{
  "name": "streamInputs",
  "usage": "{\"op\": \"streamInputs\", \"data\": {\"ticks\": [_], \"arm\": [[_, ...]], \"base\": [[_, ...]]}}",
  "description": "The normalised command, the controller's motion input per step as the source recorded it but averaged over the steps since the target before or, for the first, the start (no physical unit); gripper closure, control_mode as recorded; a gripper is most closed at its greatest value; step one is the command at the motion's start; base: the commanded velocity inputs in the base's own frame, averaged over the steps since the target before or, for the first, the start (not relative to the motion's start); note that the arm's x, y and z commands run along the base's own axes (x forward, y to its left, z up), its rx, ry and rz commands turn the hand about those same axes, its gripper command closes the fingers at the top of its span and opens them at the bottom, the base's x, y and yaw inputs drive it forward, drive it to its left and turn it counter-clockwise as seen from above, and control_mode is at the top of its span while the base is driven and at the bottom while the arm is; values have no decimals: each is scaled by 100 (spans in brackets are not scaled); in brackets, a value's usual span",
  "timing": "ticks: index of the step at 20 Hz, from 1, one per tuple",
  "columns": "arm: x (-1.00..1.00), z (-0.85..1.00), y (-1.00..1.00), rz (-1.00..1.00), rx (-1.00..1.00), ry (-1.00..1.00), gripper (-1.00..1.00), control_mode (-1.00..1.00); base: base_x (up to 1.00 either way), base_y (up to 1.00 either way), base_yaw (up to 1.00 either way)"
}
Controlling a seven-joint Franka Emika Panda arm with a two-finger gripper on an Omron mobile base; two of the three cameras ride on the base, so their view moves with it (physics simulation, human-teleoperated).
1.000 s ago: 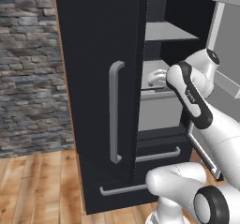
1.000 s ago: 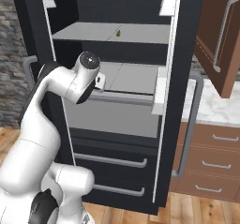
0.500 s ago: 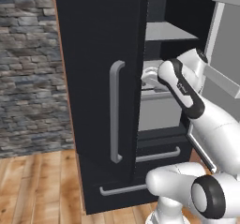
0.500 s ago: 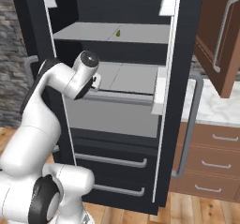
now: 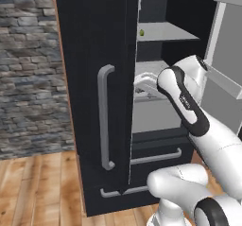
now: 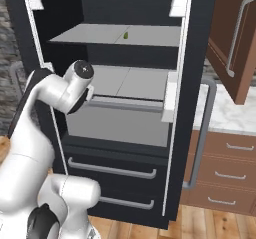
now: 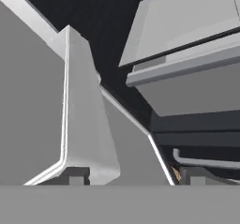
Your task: There is a bowl on the dining counter. Grab a lemon wedge from the fridge and place it in the bowl. Then get the liquor bottle and glass cup from the cabinet and place them next to the bowl.
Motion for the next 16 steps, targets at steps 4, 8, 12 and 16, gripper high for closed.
{"op": "streamInputs", "data": {"ticks": [4, 8, 12, 16], "arm": [[-89, -1, 100, 1, 2, 0, -100, -100], [-85, -2, 100, 2, 0, 0, -100, -100], [-53, 0, 100, 0, 0, 0, -100, -100], [-25, 0, 100, 1, 0, 0, -100, -100]], "base": [[0, 0, 0], [0, 0, 0], [0, 0, 0], [0, 0, 0]]}}
